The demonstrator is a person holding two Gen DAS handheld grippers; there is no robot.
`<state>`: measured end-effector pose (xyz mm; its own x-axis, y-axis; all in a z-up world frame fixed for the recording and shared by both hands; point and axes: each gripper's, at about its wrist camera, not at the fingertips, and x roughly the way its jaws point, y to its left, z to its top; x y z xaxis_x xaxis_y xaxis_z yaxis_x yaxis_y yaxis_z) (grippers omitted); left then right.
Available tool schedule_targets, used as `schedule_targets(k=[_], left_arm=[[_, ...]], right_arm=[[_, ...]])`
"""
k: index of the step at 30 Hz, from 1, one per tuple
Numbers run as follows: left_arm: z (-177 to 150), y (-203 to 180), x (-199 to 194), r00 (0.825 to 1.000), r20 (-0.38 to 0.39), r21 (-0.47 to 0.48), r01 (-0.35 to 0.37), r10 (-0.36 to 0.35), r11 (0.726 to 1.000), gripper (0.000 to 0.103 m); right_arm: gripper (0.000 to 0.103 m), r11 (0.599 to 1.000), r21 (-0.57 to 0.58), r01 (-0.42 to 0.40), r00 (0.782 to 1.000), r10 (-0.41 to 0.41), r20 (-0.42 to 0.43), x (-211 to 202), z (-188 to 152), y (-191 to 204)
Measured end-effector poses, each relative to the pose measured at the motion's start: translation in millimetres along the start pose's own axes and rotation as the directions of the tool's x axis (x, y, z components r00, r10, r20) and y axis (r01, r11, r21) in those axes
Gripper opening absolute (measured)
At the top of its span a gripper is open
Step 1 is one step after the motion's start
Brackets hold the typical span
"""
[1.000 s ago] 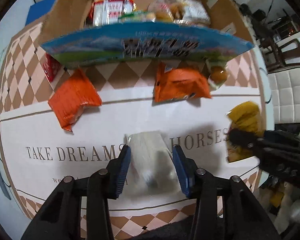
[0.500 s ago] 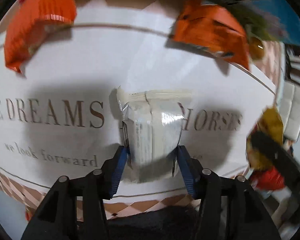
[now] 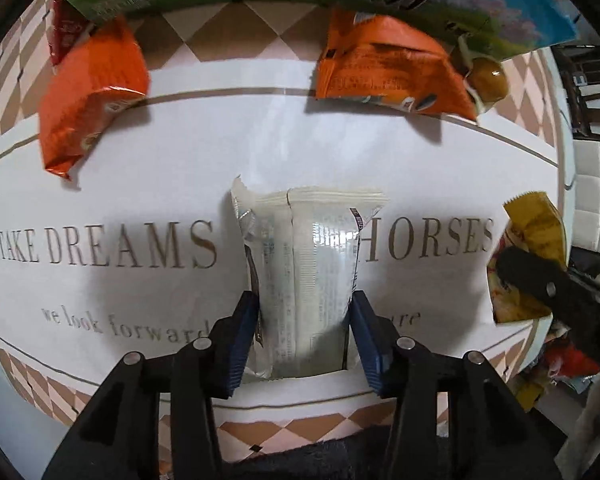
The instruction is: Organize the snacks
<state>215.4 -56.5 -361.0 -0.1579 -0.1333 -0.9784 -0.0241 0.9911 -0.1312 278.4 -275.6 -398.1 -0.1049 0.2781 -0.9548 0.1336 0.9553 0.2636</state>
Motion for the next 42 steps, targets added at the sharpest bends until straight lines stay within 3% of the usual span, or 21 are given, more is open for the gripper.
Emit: schedule_targets(k=[6, 11, 17, 20, 22, 26, 30, 32, 33, 35, 38, 39, 42], left_arm=[[-4.4, 10.3, -33.1, 0.998, 0.041, -0.018, 0.039, -0.039, 0.999, 0.044], [2.6, 1.4, -98.3, 0.982, 0.148, 0.011, 0.116, -0.116, 0.993, 0.044], [64.6, -9.6, -175.2, 0.943, 0.284, 0.065, 0.160, -0.172, 0.985, 0.044], [109.4, -15.7, -196.7, 0.932, 0.328, 0.083, 0.137, -0.157, 0.987, 0.044], [141.6, -16.2, -202.5, 0.930, 0.338, 0.082, 0.124, -0.144, 0.989, 0.044], [184.1, -21.4, -193.8, 0.949, 0.291, 0.110, 0.092, -0.121, 0.990, 0.044], [155.0, -10.6, -179.8, 0.953, 0.294, 0.162, 0.028, -0.076, 0.986, 0.051], [137.1, 13.4, -161.6, 0.958, 0.278, 0.098, 0.038, -0.064, 0.994, 0.056], [124.7, 33.3, -148.2, 0.963, 0.257, 0.021, 0.077, -0.080, 0.997, 0.058], [109.1, 65.2, -122.7, 0.968, 0.212, -0.123, 0.164, -0.136, 0.979, 0.059], [90.1, 106.1, -79.1, 0.955, 0.193, -0.377, 0.282, -0.223, 0.882, 0.059], [86.9, 112.9, -69.6, 0.950, 0.215, -0.433, 0.302, -0.228, 0.849, 0.059], [86.1, 114.8, -56.5, 0.941, 0.286, -0.519, 0.311, -0.182, 0.796, 0.059]], right_arm=[[0.047, 1.000, 0.011, -0.024, 1.000, 0.024, 0.020, -12.2, -0.4, -2.8], [0.047, 0.996, -0.004, -0.090, 0.994, 0.090, 0.069, -48.3, 1.9, 4.4], [0.047, 0.986, -0.060, -0.158, 0.970, 0.166, 0.179, -118.6, 34.8, 24.7], [0.047, 0.988, -0.094, -0.120, 0.963, 0.139, 0.231, -144.4, 69.6, 37.2], [0.047, 0.992, -0.103, -0.078, 0.963, 0.102, 0.251, -151.0, 99.7, 44.8], [0.047, 0.994, -0.104, -0.034, 0.970, 0.058, 0.234, -145.8, 138.5, 50.5], [0.047, 0.991, -0.118, -0.059, 0.970, 0.084, 0.228, -134.2, 132.0, 50.5], [0.047, 0.991, -0.099, -0.091, 0.971, 0.111, 0.210, -125.6, 115.7, 41.8], [0.047, 0.991, -0.084, -0.108, 0.972, 0.123, 0.199, -118.6, 106.4, 36.6], [0.047, 0.991, -0.052, -0.127, 0.975, 0.134, 0.179, -103.3, 87.6, 26.9], [0.047, 0.991, -0.010, -0.132, 0.979, 0.132, 0.153, -79.1, 66.7, 17.7], [0.047, 0.991, 0.004, -0.135, 0.981, 0.133, 0.141, -70.9, 62.4, 15.2], [0.047, 0.997, 0.018, -0.074, 0.990, 0.072, 0.119, -49.4, 53.7, 12.5]])
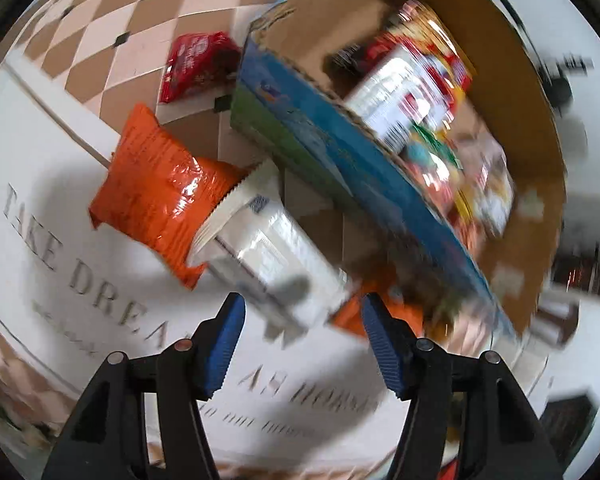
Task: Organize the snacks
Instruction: 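Carry the white pack and yellow bag toward the box with both tools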
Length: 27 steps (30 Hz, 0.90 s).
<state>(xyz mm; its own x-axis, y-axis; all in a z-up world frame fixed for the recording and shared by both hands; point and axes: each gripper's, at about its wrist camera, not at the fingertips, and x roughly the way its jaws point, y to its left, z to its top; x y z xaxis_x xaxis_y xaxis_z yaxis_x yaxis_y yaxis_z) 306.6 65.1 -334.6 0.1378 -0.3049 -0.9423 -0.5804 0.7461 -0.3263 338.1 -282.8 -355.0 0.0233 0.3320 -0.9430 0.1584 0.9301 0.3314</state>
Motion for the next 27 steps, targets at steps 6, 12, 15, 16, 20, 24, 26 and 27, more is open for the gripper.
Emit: schedule_targets(k=[6, 12, 15, 16, 20, 24, 26, 27], left_arm=[[-6.2, -17.3, 31.7, 0.976, 0.112, -0.015, -0.186, 0.187, 0.982, 0.060], [-14.4, -8.2, 28.1, 0.975, 0.086, 0.081, -0.214, 0.207, 0.974, 0.063], [-21.0, 9.8, 20.4, 0.964, 0.067, 0.141, -0.263, 0.256, 0.954, 0.063], [-22.9, 17.7, 17.3, 0.961, 0.055, 0.152, -0.278, 0.272, 0.949, 0.063], [-27.2, 42.7, 0.2, 0.974, -0.013, 0.104, -0.223, 0.225, 0.969, 0.061], [-21.1, 57.2, -0.9, 0.996, -0.072, -0.123, -0.053, 0.044, 0.991, 0.061], [-17.3, 55.3, 6.6, 0.998, -0.062, -0.201, -0.008, -0.004, 0.980, 0.061], [-15.4, 52.4, 10.9, 0.998, -0.060, -0.219, 0.003, -0.017, 0.976, 0.061]], right_arm=[[0.048, 0.995, -0.022, 0.096, 0.995, -0.096, -0.010, 13.4, -13.9, -4.5], [0.048, 0.993, -0.032, 0.110, 0.994, -0.110, -0.007, 7.2, -23.0, -8.8], [0.048, 0.995, -0.036, 0.096, 0.995, -0.096, -0.007, 6.3, -25.3, -5.1], [0.047, 0.996, -0.034, 0.087, 0.996, -0.087, -0.007, 6.0, -25.8, -4.4], [0.047, 0.998, -0.034, 0.061, 0.998, -0.061, -0.003, 3.4, -27.5, 0.1], [0.047, 0.999, -0.026, 0.048, 0.999, -0.048, 0.001, 5.3, -28.7, 0.8], [0.047, 0.998, -0.027, 0.052, 0.999, -0.052, 0.001, 6.3, -28.9, 0.4], [0.047, 0.998, -0.028, 0.055, 0.998, -0.055, 0.003, 6.1, -29.7, -0.2]])
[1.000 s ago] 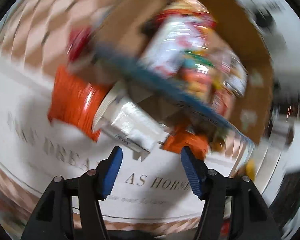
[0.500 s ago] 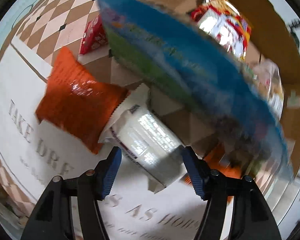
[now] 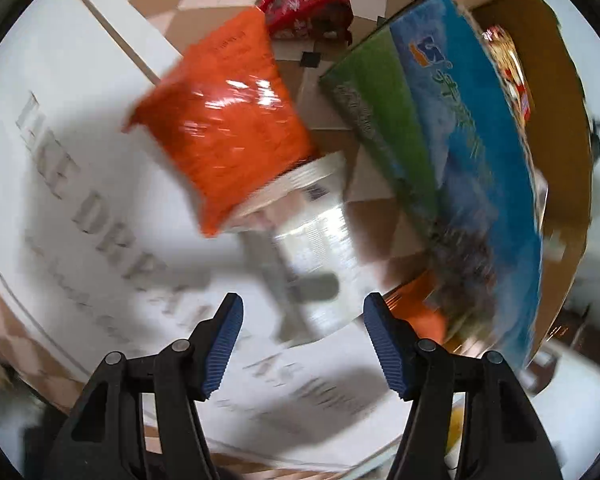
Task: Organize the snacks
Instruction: 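Carry the white pack and yellow bag toward the box with both tools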
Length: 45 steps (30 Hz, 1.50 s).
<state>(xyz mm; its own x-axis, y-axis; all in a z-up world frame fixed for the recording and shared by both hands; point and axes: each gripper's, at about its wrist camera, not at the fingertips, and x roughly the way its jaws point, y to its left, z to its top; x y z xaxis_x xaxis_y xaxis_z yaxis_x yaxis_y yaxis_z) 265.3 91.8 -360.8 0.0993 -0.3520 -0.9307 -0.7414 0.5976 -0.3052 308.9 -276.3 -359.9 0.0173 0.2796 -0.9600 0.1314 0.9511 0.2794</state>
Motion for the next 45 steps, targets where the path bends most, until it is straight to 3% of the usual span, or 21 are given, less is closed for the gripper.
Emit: schedule_targets(k=[2, 6, 9, 18, 25, 26, 31, 39, 45], left_arm=[[0.8, -11.0, 10.8, 1.000, -0.002, -0.011, -0.006, 0.005, 1.000, 0.061], [0.1, -28.5, 32.9, 0.992, -0.016, 0.011, -0.126, 0.126, 0.992, 0.062], [-4.1, -27.5, 37.0, 0.992, -0.005, 0.034, -0.128, 0.129, 0.991, 0.065], [-14.3, -1.5, 25.7, 0.965, -0.016, 0.223, -0.251, 0.261, 0.942, 0.065], [12.6, 13.5, 25.7, 0.970, -0.019, 0.203, -0.235, 0.244, 0.951, 0.062], [15.3, 8.8, 23.7, 0.969, 0.008, 0.223, -0.241, 0.246, 0.944, 0.052], [-2.1, -9.2, 20.9, 0.963, 0.071, 0.330, -0.270, 0.261, 0.905, 0.052], [-56.8, -41.5, -48.0, 0.982, 0.134, 0.505, -0.182, 0.132, 0.844, 0.052], [-56.7, -123.6, -112.6, 0.981, 0.191, 0.622, -0.107, -0.018, 0.776, 0.052]], right_arm=[[0.047, 1.000, -0.004, 0.011, 1.000, -0.011, 0.003, 0.1, -1.2, -1.2], [0.047, 1.000, 0.010, 0.017, 1.000, -0.017, 0.001, -0.1, -3.7, -8.3], [0.048, 1.000, 0.007, 0.016, 1.000, -0.016, 0.001, -1.5, -4.8, -11.1], [0.048, 1.000, 0.007, 0.000, 1.000, 0.000, -0.024, 7.6, -4.4, -13.1], [0.048, 1.000, -0.016, -0.006, 0.999, 0.005, -0.052, 21.3, -3.0, -2.1], [0.047, 1.000, -0.021, -0.003, 0.999, 0.002, -0.054, 22.3, -3.5, -0.5], [0.047, 0.998, -0.055, 0.003, 0.999, -0.005, -0.050, 21.0, -5.3, 9.2], [0.047, 0.995, -0.077, -0.062, 0.998, 0.061, -0.016, -13.6, -1.7, 16.1], [0.047, 0.985, -0.115, -0.129, 0.987, 0.139, 0.080, -73.3, 37.2, 25.2]])
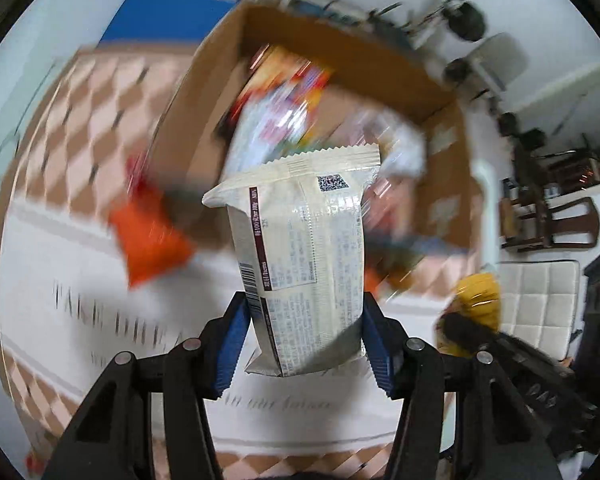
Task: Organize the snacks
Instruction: 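Carry the white pack and yellow bag toward the box with both tools, then lower both packs into the box and open both tools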
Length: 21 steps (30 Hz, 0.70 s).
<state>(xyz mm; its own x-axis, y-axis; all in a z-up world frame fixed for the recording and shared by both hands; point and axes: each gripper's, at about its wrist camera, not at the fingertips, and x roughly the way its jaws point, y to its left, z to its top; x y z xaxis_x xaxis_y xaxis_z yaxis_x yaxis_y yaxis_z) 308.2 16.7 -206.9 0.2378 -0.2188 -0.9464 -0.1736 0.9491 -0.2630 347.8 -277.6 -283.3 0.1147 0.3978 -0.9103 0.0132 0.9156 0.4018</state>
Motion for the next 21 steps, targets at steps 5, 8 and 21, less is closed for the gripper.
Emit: schedule_targets(k=[5, 8, 21], left_arm=[[87.4, -59.2, 11.7, 0.998, 0.055, 0.089, -0.018, 0.013, 0.996, 0.052], [132.1, -72.0, 33.1, 0.998, 0.042, 0.137, -0.046, 0.040, 0.990, 0.052], [195.3, -112.3, 131.9, 0.979, -0.131, 0.278, -0.114, 0.155, 0.954, 0.054]], right_arm=[[0.047, 0.998, -0.043, 0.049, 0.997, -0.047, 0.059, -12.3, 60.6, 10.5], [0.047, 0.993, -0.054, 0.101, 0.993, -0.098, 0.058, -1.5, 97.7, 11.3], [0.051, 0.978, -0.009, 0.208, 0.973, -0.208, -0.100, 77.3, 166.4, -10.6]])
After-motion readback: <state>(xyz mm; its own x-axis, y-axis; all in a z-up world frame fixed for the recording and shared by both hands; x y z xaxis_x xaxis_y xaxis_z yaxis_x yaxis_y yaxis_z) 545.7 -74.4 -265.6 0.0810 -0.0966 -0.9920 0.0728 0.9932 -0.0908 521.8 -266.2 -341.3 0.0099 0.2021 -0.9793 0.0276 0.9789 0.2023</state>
